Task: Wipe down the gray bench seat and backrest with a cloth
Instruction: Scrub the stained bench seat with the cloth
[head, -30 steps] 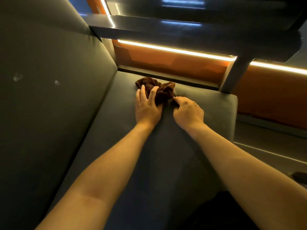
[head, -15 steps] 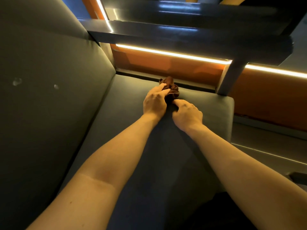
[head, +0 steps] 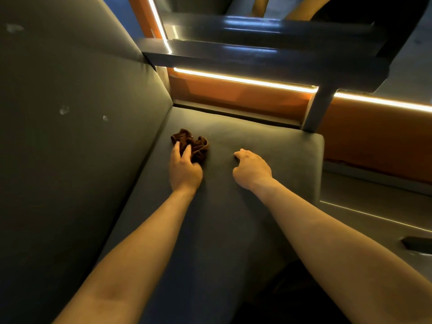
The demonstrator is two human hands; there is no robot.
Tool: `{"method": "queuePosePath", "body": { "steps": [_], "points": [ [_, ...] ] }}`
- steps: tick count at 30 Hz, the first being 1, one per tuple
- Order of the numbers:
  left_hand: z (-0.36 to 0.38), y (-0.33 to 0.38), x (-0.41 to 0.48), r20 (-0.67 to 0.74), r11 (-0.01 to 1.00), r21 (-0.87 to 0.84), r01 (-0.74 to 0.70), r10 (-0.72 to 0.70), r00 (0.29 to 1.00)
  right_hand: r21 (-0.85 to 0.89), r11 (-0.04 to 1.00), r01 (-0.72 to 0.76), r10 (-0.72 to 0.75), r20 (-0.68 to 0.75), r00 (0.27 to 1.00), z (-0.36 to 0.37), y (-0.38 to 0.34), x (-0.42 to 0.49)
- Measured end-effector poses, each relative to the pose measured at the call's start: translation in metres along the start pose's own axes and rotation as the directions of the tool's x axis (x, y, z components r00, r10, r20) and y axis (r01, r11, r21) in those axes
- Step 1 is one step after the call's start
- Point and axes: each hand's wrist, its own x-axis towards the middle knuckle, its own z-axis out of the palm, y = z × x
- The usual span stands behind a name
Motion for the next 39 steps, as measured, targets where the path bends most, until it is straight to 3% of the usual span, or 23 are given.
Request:
{"method": "queuePosePath", "body": {
  "steps": [3, 6, 13, 19, 34, 37, 39],
  "points": [
    [0.014, 0.032, 0.006, 0.083, 0.992, -0.121, -0.024, 0.034, 0.996, 0.005, 1.0, 0.031, -0.031, 0.002, 1.0, -0.007, -0.002, 0.006],
    [0.037, 0.061, 0.017, 0.152, 0.972, -0.175, -0.156, 0.183, 0.971, -0.006, 0.997, 0.082, -0.082, -0.077, 0.994, -0.013, 0.0, 0.017],
    [0.063, 0.08, 0.053, 0.144, 0.925, -0.041, -0.378, 0.38, 0.914, -0.019, 0.999, 0.033, -0.035, -0.072, 0.997, -0.004, 0.024, 0.03],
    [0.045, 0.048, 0.032, 0.085, 0.92, -0.02, -0.392, 0.393, 0.916, -0.061, 0.998, 0.008, -0.01, -0.023, 1.0, -0.004, 0.009, 0.02],
    [-0.036, -0.053, -0.101, 0.065, 0.979, 0.131, -0.158, 0.151, 0.986, 0.021, 1.0, 0.005, -0.009, 0.217, 0.976, 0.045, -0.039, -0.082],
    [-0.045, -0.033, -0.117, 0.096, 0.988, 0.145, -0.052, 0.038, 0.995, 0.099, 0.995, 0.019, -0.036, 0.178, 0.983, 0.057, -0.044, -0.103],
    [-0.048, -0.013, -0.119, 0.167, 0.998, 0.055, 0.017, -0.026, 0.986, 0.246, 0.969, 0.014, -0.038, 0.093, 0.995, 0.062, -0.044, -0.114]
  ]
}}
